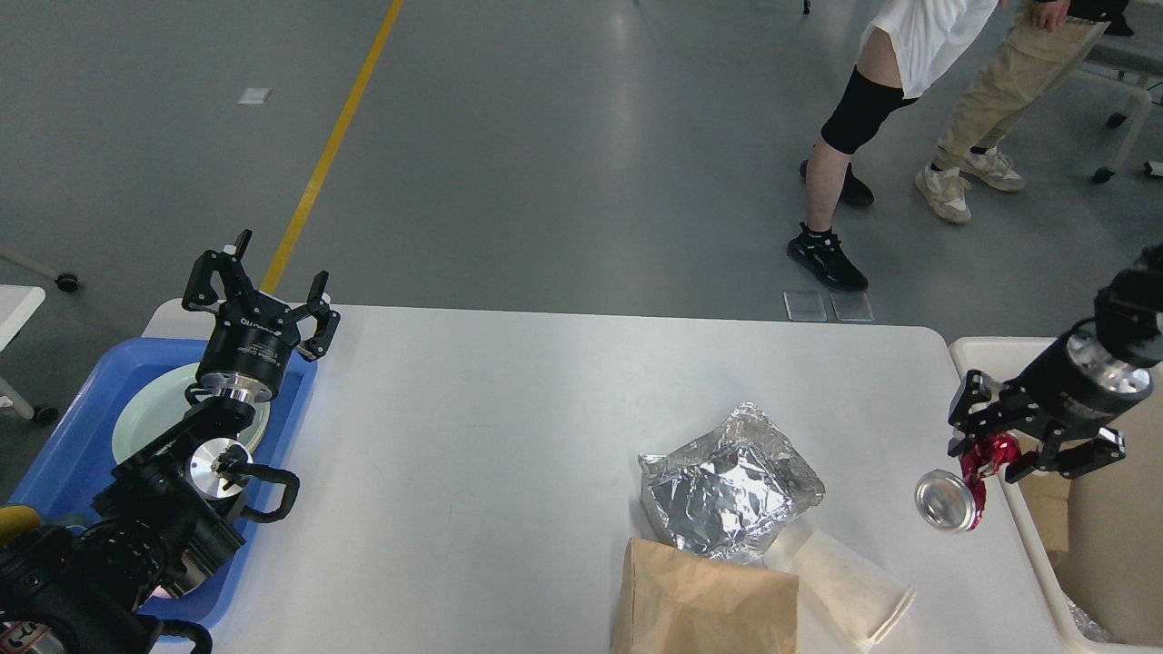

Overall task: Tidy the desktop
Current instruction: 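Lift the red wrapper and clear cup with the right gripper, carry upward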

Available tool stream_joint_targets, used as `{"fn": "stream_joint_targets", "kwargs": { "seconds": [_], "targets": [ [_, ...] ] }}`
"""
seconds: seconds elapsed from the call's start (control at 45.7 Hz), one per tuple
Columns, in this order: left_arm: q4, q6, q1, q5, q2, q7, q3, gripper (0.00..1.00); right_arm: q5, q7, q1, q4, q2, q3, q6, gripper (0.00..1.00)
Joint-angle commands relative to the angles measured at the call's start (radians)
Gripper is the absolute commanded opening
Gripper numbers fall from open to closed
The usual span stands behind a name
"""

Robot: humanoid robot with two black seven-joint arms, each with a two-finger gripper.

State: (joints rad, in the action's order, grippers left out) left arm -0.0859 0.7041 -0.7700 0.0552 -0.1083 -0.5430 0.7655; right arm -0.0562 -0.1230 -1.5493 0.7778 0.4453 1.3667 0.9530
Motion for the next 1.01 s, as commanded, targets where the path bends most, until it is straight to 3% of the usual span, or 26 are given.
{"fn": "stream_joint_targets", "kwargs": {
  "seconds": [0.0,0.35,0.459,0.525,0.722,0.984],
  "targets": [
    [0.000,0.000,0.000,0.000,-0.001,0.000,0.000,0.96,0.013,0.002,-0.138,0.000,0.000,0.011,0.007,0.13],
    [0.000,0.000,0.000,0.000,-0.001,0.000,0.000,0.96,0.019,0.002,-0.520,0.015,-0.066,0.029,0.007,0.12],
    [0.000,0.000,0.000,0.000,-0.001,0.000,0.000,0.96,0.019,0.002,-0.587,0.015,-0.120,0.026,0.007,0.05],
    [0.000,0.000,0.000,0.000,0.001,0.000,0.000,0.96,0.018,0.002,-0.612,0.017,-0.148,0.023,0.007,0.00],
    [0.000,0.000,0.000,0.000,0.001,0.000,0.000,0.96,0.018,0.002,-0.647,0.015,-0.203,0.018,0.007,0.00],
    [0.000,0.000,0.000,0.000,-0.001,0.000,0.000,0.96,0.018,0.002,-0.657,0.015,-0.192,0.029,0.007,0.00]
  ]
}}
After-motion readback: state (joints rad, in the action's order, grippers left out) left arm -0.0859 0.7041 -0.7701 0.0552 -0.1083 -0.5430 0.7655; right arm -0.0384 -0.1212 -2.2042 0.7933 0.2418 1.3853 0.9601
